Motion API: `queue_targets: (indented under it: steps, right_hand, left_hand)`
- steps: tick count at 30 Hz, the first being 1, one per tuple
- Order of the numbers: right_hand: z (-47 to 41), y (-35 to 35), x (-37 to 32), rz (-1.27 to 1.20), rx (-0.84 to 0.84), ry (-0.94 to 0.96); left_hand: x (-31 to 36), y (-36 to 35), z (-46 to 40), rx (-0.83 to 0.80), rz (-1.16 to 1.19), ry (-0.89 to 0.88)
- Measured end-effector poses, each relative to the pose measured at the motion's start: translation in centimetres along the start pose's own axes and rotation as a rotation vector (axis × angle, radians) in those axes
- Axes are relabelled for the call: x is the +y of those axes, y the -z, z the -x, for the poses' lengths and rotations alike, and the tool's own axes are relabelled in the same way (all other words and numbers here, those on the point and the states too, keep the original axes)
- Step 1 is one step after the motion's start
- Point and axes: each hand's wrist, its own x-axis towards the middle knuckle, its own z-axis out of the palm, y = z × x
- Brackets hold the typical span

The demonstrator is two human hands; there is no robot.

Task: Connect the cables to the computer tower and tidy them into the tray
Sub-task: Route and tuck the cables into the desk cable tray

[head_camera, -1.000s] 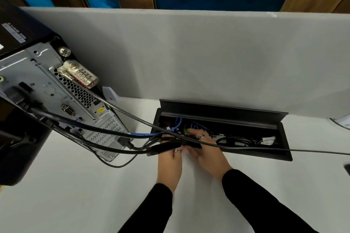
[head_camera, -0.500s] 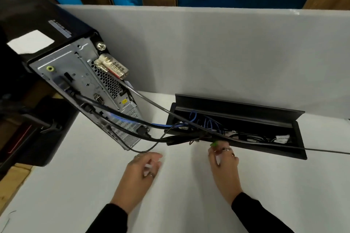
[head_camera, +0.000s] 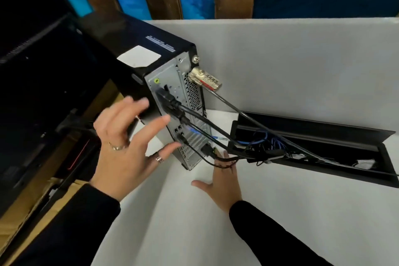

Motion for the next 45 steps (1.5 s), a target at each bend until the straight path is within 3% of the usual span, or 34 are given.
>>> queue_targets:
  steps: [4, 10, 19, 27, 37, 45]
  right_hand:
    - [-1.1, -1.0, -1.6, -0.097, 0.145, -0.082]
    - [-2.5, -2.2, -2.0, -0.029, 0.149, -0.145]
    - [-3.1, -2.7, -1.5, -0.091, 0.159, -0.146]
    - [-3.2, -2.4, -1.9, -0.095, 0.430, -0.059]
    - [-5.8, -2.1, -0.3, -0.217, 0.332, -0.181]
    - [-7.3, -1.3, 0.7, -0.261, 0.308, -0.165]
  left_hand:
    - [-3.2, -0.3, -1.8, -0.138, -0.071, -0.126]
    - [-4.0, -0.6, -4.8, -0.344, -0.085, -0.131]
    - [-3.9, -0.9, -5.7, -0.318, -0.034, -0.075]
    - [-2.8, -1.9, -6.5, -0.299, -0.071, -0.010]
    - [-0.8, -5.5, -9.3, -0.356, -0.145, 0.097]
    - [0.2, -7.8, -10.5, -0.337, -0.205, 0.143]
